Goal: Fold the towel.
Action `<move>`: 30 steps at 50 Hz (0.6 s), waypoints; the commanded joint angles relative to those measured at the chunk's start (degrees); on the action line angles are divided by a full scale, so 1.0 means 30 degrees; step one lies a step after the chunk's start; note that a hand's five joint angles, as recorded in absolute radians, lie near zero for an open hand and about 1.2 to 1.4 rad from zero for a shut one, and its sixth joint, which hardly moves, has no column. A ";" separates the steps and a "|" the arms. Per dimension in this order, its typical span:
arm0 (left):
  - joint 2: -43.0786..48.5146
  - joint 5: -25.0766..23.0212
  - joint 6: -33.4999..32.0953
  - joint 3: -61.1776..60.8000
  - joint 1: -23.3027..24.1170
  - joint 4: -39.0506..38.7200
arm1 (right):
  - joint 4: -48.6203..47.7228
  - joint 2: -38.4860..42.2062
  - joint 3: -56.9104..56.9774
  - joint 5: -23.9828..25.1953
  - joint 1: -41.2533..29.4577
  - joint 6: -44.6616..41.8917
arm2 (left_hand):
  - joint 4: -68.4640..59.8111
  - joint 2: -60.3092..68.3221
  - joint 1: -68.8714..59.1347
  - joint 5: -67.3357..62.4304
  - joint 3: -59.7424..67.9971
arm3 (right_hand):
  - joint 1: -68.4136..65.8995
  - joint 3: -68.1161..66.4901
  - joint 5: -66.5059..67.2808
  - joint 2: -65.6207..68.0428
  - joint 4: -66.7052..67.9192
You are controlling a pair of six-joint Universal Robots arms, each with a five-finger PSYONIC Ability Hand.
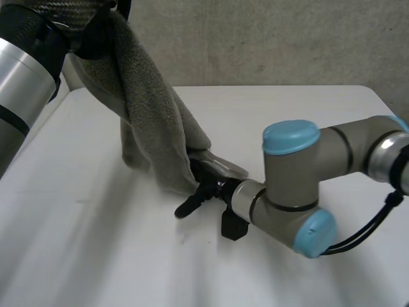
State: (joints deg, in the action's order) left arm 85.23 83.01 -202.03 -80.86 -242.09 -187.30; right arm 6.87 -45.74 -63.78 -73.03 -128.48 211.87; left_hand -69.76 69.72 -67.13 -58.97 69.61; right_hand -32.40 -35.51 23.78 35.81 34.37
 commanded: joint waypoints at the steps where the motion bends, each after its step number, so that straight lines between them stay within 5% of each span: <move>1: 0.0007 0.0046 0.0018 0.0177 -0.0543 -0.0117 | -0.0885 -0.0428 0.1222 -0.4984 0.0257 -0.3737 | -0.3413 0.3425 -0.4290 -0.3678 0.3462 | -1.5868 -1.4830 1.5408 1.4731 1.5210; 4: 0.0153 -0.0042 -0.0012 0.0177 -0.1480 -0.0146 | -0.2555 -0.2391 0.1369 -0.5599 0.1224 -0.6491 | -0.3413 0.3425 -0.4290 -0.3678 0.3462 | -1.5868 -1.4830 1.5408 1.4731 1.5210; 10: 0.1032 -0.0013 0.0135 0.0089 -0.3209 -0.0146 | -0.4078 -0.7313 0.1193 -0.3490 0.2630 -1.2291 | -0.3413 0.3425 -0.4290 -0.3678 0.3462 | -1.5868 -1.4830 1.5408 1.4731 1.5210; 20: 0.1121 -0.0071 0.0252 -0.2281 -0.2888 0.0176 | 0.1096 -1.2726 -0.0680 -0.2493 0.2689 -1.9838 | -0.3413 0.3425 -0.4290 -0.3678 0.3462 | -1.5868 -1.4830 1.5408 1.4731 1.5210; 30: 0.1527 -0.0159 0.0106 -0.3367 -0.2477 0.4270 | 0.7045 -1.2706 -0.1735 -0.3810 0.2543 -2.5145 | -0.3413 0.3425 -0.4290 -0.3678 0.3462 | -1.5868 -1.4830 1.5408 1.4731 1.5210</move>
State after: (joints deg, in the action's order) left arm 88.38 82.71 -201.37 -89.49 -250.10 -182.93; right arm 17.17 -85.21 -67.23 -81.73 -120.35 145.21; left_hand -69.77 69.73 -67.41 -59.01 69.61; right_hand -55.91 -67.80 56.27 67.44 68.23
